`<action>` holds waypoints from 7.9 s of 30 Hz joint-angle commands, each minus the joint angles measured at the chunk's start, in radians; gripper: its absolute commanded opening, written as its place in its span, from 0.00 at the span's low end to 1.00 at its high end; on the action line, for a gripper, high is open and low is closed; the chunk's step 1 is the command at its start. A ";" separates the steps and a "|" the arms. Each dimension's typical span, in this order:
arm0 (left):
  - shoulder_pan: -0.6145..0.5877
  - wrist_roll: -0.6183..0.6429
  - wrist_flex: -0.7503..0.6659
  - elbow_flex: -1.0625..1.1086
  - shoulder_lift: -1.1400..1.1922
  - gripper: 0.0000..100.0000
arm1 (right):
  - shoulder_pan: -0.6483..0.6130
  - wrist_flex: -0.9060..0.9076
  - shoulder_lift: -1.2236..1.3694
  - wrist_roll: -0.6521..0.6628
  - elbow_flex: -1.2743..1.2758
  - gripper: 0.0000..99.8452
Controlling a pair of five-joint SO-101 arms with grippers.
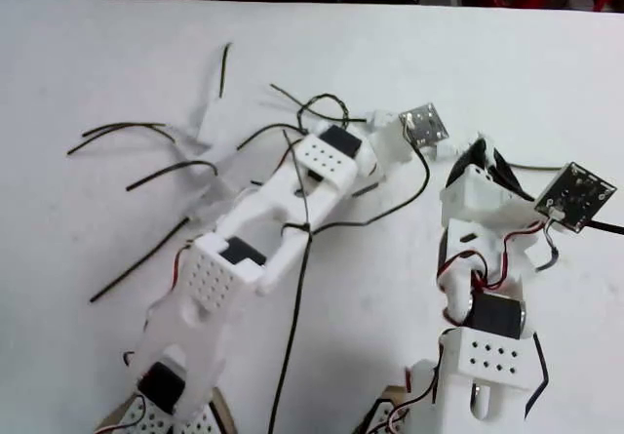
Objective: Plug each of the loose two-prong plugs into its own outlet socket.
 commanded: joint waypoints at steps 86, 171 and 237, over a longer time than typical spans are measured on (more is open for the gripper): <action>-0.751 0.130 -0.173 1.898 -2.015 0.21 | -0.802 0.337 0.348 0.302 -0.132 0.02; -0.751 0.123 -0.175 1.915 -2.018 0.20 | -0.796 0.400 0.951 0.287 -0.318 0.02; -0.800 0.129 -0.181 1.913 -2.020 0.21 | -0.139 0.627 1.360 -0.282 -1.140 0.30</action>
